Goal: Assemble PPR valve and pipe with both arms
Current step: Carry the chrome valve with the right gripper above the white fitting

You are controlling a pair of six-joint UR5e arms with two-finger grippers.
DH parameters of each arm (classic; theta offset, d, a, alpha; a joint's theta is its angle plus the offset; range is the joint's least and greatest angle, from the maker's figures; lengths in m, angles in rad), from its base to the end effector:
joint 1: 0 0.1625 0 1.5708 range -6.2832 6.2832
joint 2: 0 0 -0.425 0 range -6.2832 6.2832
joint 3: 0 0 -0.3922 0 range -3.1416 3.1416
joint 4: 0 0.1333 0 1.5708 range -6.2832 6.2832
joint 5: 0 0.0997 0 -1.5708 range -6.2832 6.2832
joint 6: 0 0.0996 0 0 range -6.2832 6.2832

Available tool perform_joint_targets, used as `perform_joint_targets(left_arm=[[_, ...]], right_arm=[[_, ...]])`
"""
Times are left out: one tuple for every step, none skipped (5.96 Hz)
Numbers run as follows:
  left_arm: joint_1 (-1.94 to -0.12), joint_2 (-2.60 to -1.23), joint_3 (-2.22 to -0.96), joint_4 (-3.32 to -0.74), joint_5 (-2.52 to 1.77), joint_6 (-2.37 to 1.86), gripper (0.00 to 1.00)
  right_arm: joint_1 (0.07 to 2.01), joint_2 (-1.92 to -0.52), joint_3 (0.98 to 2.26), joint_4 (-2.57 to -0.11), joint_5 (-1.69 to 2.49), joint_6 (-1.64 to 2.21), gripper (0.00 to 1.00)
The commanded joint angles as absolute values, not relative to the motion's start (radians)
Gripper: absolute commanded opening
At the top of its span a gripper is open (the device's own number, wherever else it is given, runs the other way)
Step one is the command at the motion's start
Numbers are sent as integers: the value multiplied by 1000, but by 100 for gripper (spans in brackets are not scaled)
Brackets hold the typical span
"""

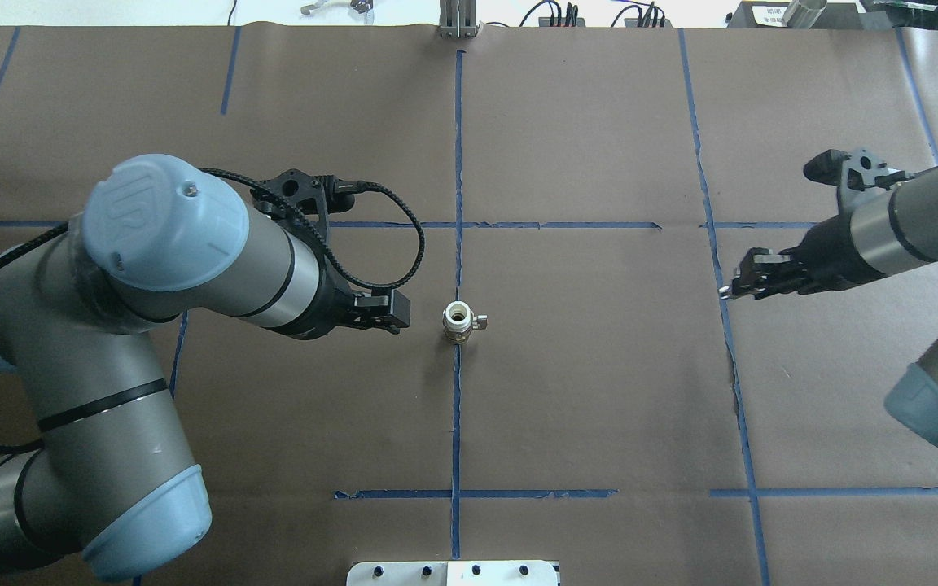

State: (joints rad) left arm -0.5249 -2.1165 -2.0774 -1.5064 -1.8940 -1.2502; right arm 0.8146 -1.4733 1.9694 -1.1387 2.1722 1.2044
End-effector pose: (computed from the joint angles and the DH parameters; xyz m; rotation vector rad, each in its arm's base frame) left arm 0.4239 -0.3629 0.1539 0.1312 1.0132 -0.0266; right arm -0.2952 -0.4251 0.3682 0.0378 -1.0541 0.1270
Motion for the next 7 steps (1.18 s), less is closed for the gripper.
perform_joint_targets(left_arm=[[-528,-2034,-2155,-1506,-1893,-1250,87],[-528,-2016,-2160,-1505,-1893,-1250,87],[-528,-2002,-2160,-1506,-1894,-1247,87],[-528,-2002,-2160,-1506,-1894,-1247,87],[-526,-2002,-2158,-1506,-1894,-1249,87],[-525,-2002,-2157,-1505,-1894,-1250,87],[-523,-2002,-2157,-1505,-1894,-1250,87]], right_arm=[[680,-1194,1971,-1290,2123,1487,0],[604,-1023,1951,-1498,1991,1514,0],[591,-920,1875,-1543,1964,1591,0],[577,-834,1773,-1543,1947,1647,0],[552,-806,1731,-1545,1931,1676,0],[528,-805,1727,-1548,1898,1690,0],[509,-807,1726,-1548,1895,1706,0]])
